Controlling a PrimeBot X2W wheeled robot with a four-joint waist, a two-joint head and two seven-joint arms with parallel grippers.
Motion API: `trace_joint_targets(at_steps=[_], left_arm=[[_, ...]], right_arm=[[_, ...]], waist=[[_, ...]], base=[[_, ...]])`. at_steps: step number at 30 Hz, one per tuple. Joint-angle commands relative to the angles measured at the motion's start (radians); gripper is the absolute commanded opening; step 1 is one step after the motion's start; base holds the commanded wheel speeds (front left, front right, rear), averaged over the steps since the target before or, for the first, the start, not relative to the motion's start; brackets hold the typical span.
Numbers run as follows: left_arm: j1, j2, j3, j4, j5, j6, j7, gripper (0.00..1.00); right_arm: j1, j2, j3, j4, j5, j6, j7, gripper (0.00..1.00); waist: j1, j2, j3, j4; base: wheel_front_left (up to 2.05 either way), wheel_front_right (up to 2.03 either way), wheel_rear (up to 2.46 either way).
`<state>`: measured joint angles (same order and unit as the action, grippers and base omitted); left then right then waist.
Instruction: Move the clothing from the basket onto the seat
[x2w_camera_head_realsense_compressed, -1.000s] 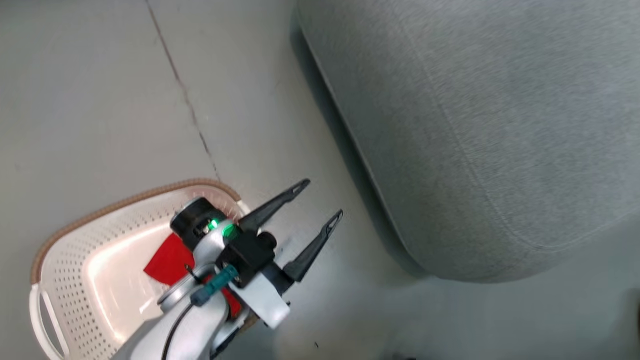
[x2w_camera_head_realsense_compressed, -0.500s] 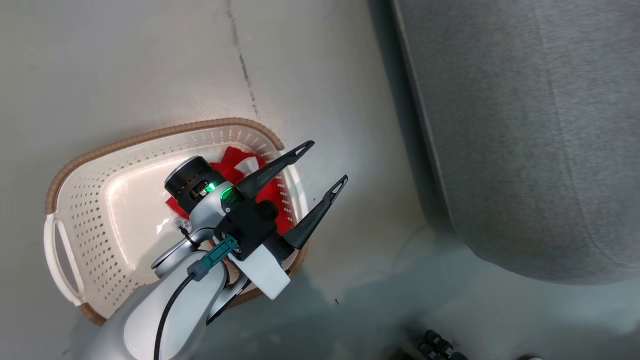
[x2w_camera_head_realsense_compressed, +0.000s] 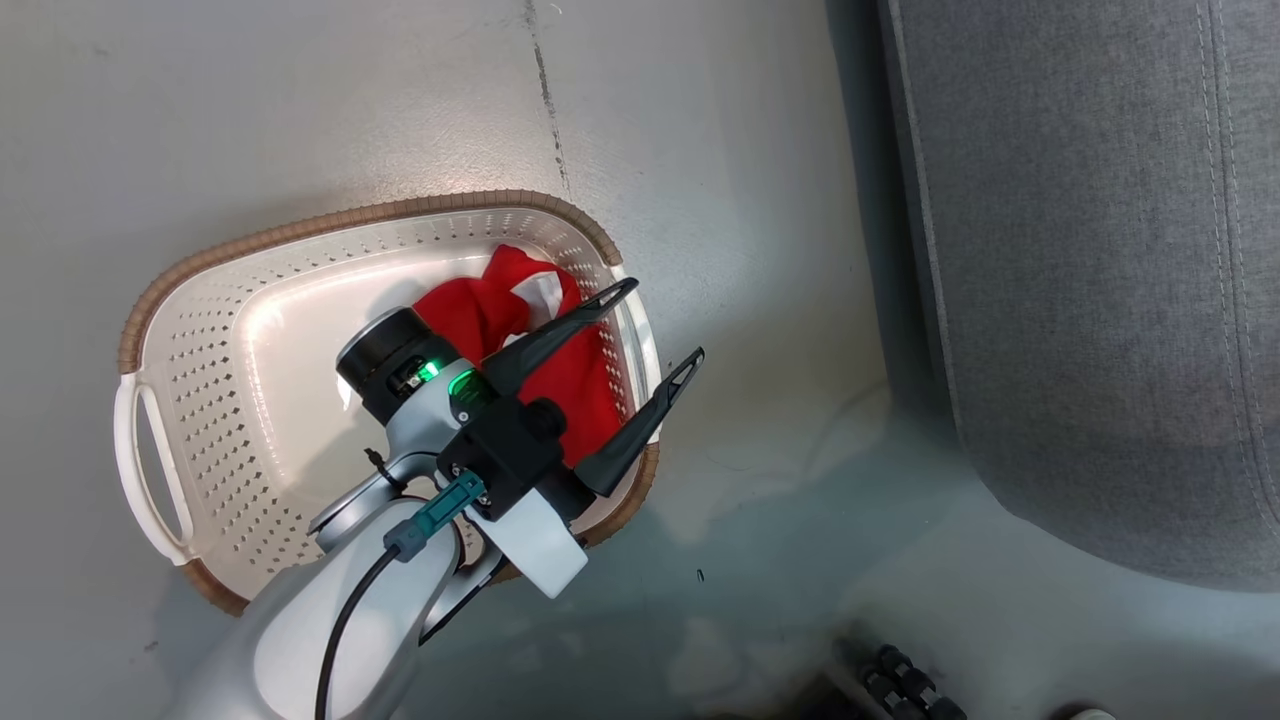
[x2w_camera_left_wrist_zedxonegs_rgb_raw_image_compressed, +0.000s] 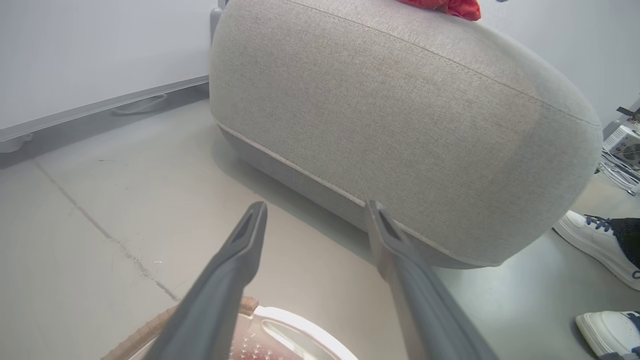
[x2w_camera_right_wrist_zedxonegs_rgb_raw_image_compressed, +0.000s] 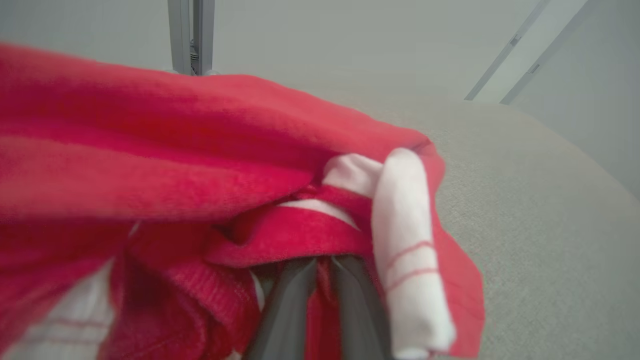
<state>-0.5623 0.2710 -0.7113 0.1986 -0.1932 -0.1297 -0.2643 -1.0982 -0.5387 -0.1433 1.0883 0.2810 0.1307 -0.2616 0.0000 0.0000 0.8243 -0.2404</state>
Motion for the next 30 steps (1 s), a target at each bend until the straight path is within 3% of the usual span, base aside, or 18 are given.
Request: trace_joint_targets(at_steps=[1, 4, 5, 6, 17, 30], left_arm=[[-0.016, 0.001, 0.008, 0.001, 0.006, -0.001, 0.0, 1.0], [-0.015, 0.0, 0.004, 0.007, 0.004, -0.001, 0.0, 1.0], [-0.016, -0.001, 0.001, 0.009, 0.003, -0.001, 0.0, 1.0], [-0.019, -0.003, -0.001, 0.011, 0.002, -0.001, 0.0, 1.0], [0.002, -0.02, 0.0, 0.024, -0.011, -0.001, 0.0, 1.0], [0.07, -0.082, 0.017, 0.04, -0.028, -0.001, 0.0, 1.0]], right_arm=[[-0.013, 0.006, 0.012, 0.014, 0.004, 0.0, -0.005, 0.0], [-0.022, 0.004, 0.026, 0.021, 0.0, 0.0, -0.005, 0.0], [-0.023, 0.001, 0.027, 0.02, -0.005, 0.0, -0.005, 0.56], [-0.02, 0.006, 0.028, 0.019, -0.008, 0.0, -0.005, 1.0], [0.017, 0.025, 0.027, 0.023, -0.026, 0.0, -0.005, 1.0], [0.113, 0.059, 0.127, -0.033, -0.045, 0.0, -0.005, 1.0]], waist=[[0.0, 0.0, 0.001, -0.002], [0.0, 0.0, -0.003, -0.006], [0.0, 0.0, -0.004, -0.007], [0.0, 0.0, -0.008, -0.007], [0.0, 0.0, -0.087, -0.019], [0.0, 0.0, -0.299, -0.045]], base=[[0.0, 0.0, 0.0], [0.0, 0.0, 0.0], [0.0, 0.0, 0.0], [0.0, 0.0, 0.0], [0.0, 0.0, 0.0], [0.0, 0.0, 0.0]])
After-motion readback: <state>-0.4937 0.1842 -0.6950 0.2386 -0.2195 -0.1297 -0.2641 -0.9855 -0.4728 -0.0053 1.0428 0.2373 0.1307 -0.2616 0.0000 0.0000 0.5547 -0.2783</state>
